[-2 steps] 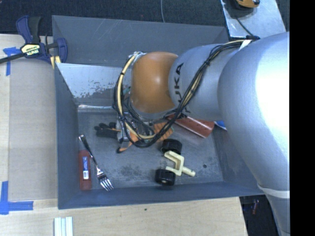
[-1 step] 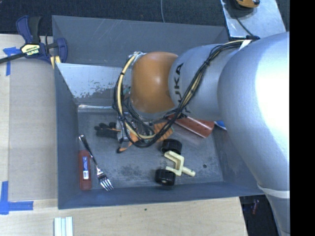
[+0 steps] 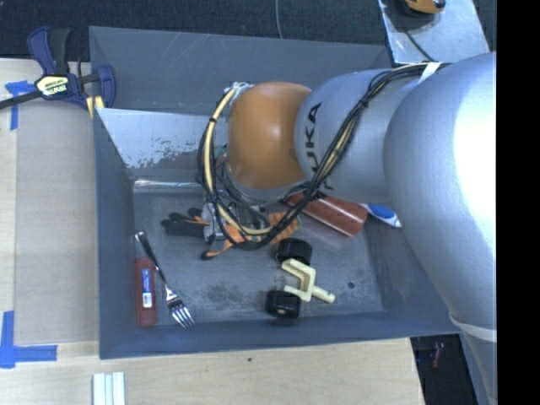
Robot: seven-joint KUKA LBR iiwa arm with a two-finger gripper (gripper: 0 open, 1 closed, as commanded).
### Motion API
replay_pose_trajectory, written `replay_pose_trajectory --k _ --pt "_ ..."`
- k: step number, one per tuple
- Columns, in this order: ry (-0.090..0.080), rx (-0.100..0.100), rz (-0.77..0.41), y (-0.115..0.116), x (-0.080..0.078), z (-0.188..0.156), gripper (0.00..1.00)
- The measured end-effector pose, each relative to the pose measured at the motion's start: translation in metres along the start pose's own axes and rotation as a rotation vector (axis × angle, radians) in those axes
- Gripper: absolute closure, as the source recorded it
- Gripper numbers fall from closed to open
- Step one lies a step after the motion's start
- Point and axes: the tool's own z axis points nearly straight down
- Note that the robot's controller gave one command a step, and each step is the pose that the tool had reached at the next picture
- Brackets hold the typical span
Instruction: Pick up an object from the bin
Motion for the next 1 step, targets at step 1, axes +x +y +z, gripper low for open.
replay_pose_trajectory --k 1 --pt "-0.009 -0.002 0.0 0.0003 -0.0024 -0.0236 1.0"
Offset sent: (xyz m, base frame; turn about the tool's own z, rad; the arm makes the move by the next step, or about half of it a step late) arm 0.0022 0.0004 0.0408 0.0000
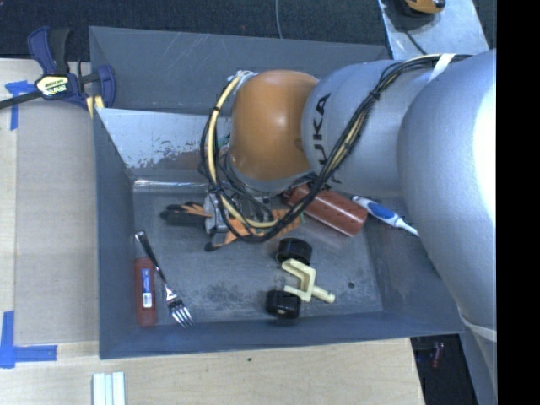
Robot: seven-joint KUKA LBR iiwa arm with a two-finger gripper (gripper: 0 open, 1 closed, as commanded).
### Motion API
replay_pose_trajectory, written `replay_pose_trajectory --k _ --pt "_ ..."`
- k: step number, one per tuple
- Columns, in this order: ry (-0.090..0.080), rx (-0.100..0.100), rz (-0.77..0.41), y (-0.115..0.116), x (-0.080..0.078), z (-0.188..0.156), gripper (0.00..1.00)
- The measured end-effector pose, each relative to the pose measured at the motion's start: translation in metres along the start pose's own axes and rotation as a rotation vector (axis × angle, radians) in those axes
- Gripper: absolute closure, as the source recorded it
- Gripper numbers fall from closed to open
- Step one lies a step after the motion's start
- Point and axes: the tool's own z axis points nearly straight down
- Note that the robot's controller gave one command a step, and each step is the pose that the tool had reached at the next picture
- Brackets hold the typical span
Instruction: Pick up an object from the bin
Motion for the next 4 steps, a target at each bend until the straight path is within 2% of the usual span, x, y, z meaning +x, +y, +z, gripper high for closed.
replay_pose_trajectory --k 3,4 --pt "-0.004 -0.001 0.001 0.0 -0.001 -0.036 1.0" --pt "-0.002 0.0 0.001 0.0 -0.001 -0.09 1.0"
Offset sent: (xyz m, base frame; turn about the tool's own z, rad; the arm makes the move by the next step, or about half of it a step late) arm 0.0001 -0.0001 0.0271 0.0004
